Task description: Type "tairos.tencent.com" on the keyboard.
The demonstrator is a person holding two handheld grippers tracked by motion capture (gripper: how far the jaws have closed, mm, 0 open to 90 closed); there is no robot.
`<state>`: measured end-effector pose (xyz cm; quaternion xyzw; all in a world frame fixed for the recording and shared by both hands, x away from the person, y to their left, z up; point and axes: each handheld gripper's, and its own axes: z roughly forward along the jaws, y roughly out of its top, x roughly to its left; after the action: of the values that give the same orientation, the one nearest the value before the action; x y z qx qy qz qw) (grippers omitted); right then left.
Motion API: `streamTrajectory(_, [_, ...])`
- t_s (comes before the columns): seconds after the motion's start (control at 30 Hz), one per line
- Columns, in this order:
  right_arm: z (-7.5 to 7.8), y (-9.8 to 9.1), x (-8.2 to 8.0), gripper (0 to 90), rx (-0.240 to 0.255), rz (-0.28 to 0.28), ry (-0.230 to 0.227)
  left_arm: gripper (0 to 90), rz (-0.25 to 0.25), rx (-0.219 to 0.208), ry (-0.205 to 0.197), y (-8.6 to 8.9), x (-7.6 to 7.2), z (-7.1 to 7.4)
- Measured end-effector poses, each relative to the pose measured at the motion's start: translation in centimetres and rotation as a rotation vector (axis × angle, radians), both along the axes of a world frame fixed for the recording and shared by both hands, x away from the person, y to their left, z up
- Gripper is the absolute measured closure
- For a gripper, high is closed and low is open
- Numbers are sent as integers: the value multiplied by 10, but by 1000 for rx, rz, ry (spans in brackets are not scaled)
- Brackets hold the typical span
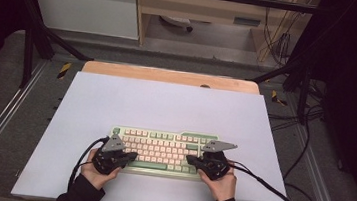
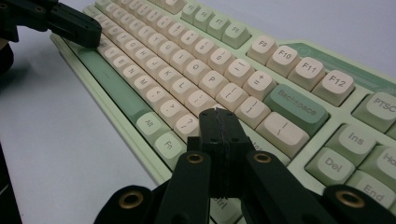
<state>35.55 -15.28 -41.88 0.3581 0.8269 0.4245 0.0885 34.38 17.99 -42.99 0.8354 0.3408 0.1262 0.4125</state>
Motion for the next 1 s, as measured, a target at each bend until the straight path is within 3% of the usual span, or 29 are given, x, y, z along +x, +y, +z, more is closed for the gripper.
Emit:
streamTrajectory(0.47, [1,1,-1,900,16,-6,1,895,43,-37,-21,27,-7,11])
streamTrajectory(1.0, [4,11,-1,900,28,11,-2,900,65,-31,-12,44,-11,9])
